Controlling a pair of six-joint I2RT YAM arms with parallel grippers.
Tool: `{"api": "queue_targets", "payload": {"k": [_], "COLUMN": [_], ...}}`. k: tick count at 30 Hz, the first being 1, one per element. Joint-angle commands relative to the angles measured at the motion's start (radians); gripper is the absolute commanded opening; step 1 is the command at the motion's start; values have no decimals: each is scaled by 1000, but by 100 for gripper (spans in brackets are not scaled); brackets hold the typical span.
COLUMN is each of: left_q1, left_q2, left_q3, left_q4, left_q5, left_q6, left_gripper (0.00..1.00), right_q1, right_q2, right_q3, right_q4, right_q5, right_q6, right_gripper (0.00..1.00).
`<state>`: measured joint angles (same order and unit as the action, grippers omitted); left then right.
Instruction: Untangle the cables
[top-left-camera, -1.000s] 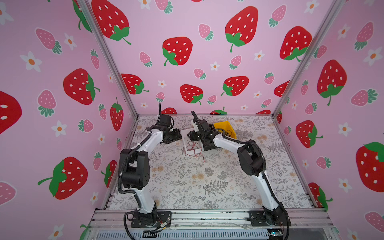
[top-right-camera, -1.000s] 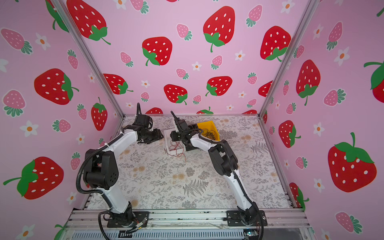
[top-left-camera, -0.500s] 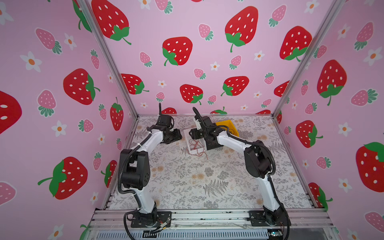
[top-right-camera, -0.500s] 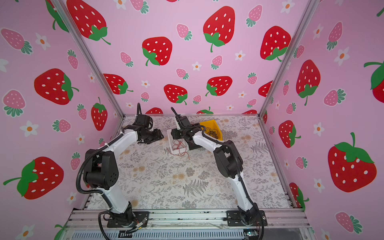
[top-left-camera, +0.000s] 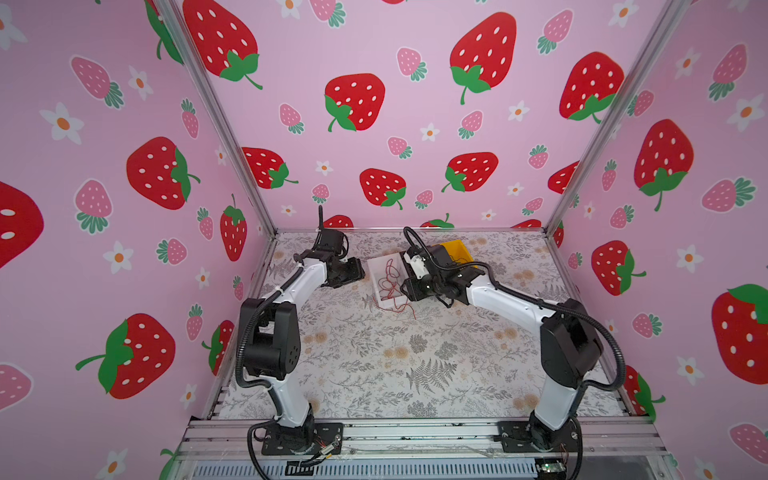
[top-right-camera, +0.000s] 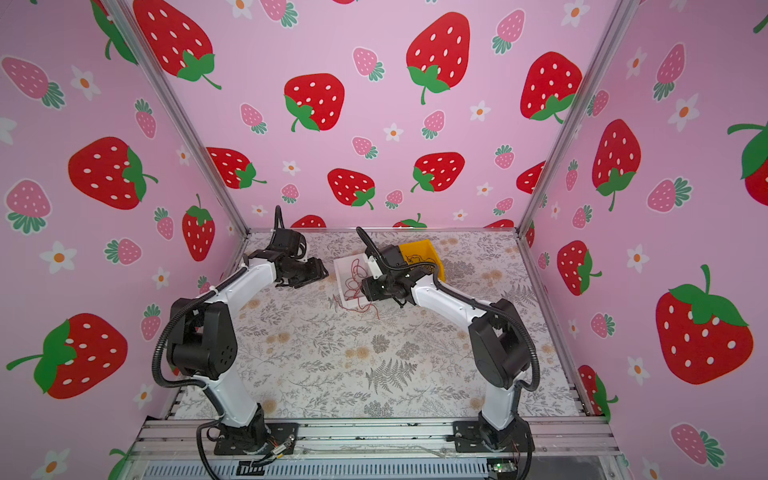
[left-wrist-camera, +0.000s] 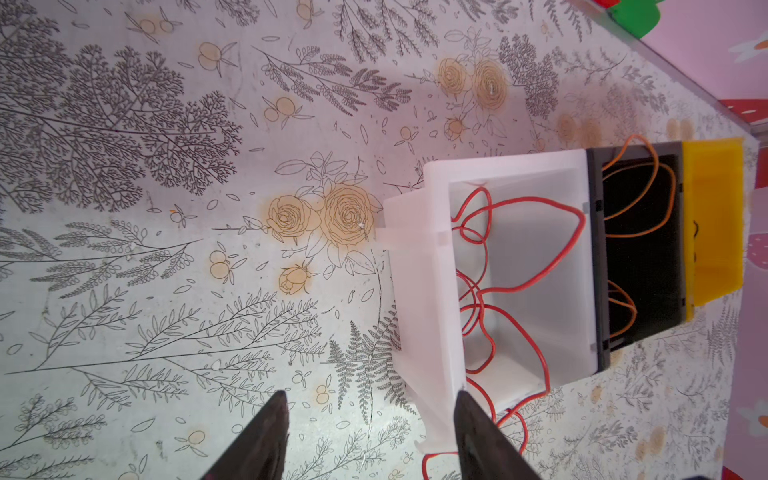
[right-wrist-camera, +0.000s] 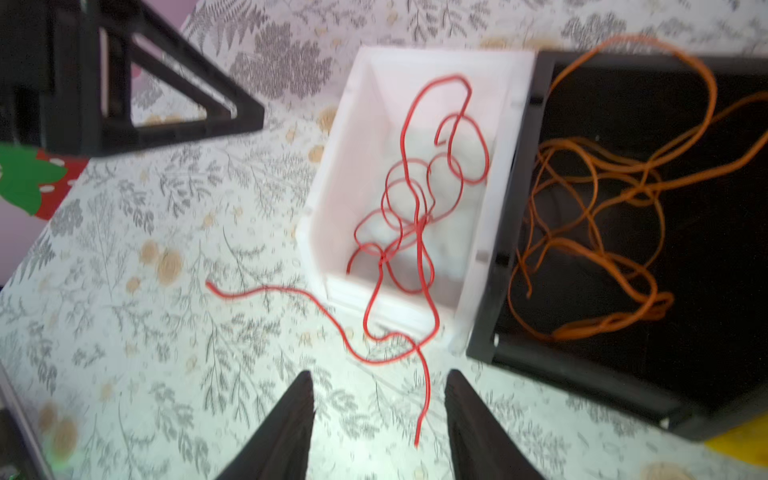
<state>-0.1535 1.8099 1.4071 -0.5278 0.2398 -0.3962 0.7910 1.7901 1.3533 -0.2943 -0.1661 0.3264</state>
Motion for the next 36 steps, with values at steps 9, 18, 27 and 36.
{"api": "queue_targets", "payload": {"k": [9, 18, 27, 36], "left_q1": [-7, -8, -8, -8], "left_q2": [-35, -31, -18, -20], "left_q3": [10, 13, 26, 24], "left_q4": [-2, -9, -17, -18], "left_q5": [-3, -11, -13, -16], "left_q6": [15, 13, 14, 13], "left_gripper": [65, 65, 65, 65], "right_q1": [-31, -47, -47, -48], "right_q2": [132, 210, 260, 177], "right_q3": [-81, 6, 87, 94], "right_q4": [-96, -88, -105, -17], "right_q5": [-105, -137, -162, -145], "right_q6": [-137, -166, -172, -79], "right_gripper": [49, 36, 16, 0]}}
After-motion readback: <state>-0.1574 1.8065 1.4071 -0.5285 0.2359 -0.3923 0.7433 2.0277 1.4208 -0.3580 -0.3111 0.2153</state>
